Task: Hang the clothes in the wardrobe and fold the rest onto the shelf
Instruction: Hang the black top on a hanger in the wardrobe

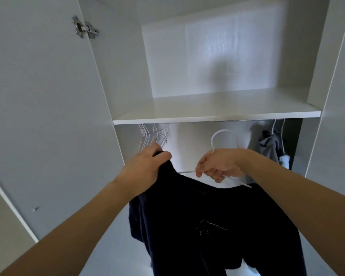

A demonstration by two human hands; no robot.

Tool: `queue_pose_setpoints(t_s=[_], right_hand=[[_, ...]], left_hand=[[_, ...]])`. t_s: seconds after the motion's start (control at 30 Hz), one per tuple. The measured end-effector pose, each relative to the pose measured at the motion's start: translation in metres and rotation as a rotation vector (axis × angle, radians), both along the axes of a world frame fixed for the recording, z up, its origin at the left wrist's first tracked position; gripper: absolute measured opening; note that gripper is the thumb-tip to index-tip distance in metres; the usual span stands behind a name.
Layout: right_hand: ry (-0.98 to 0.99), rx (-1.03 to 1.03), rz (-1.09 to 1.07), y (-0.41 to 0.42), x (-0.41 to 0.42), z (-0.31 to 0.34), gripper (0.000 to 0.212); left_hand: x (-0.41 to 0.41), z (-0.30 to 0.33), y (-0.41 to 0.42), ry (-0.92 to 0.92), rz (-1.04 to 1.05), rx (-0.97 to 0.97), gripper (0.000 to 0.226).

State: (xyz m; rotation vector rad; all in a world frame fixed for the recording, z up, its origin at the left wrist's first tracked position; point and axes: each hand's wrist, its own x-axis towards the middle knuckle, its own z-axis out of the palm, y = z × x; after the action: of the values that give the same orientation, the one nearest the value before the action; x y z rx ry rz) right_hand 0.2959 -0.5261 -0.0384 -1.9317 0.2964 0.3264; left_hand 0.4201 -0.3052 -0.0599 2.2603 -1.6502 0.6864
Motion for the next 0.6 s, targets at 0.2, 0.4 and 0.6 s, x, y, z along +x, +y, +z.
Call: queue_pose_setpoints(t_s=[0.2, 0.4, 0.6], right_hand=[[-0.147, 0.1, -0.143, -0.01, 0.0, -0.002, 0.017], [-0.243, 0.132, -0.15, -0.006, 0.003, 0.001, 0.018], [-0.275, 0.035, -0.138, -0.007, 0.009, 0.012, 0.024]], left_hand=[[-0.004, -0.009, -0.004, 0.333, 0.025, -0.12, 0.031], [0.018, -0.016, -0.007, 0.464, 0.23, -0.155, 0.032], [0.015, -0.022, -0.007, 0.238, 0.166, -0.203, 0.026]])
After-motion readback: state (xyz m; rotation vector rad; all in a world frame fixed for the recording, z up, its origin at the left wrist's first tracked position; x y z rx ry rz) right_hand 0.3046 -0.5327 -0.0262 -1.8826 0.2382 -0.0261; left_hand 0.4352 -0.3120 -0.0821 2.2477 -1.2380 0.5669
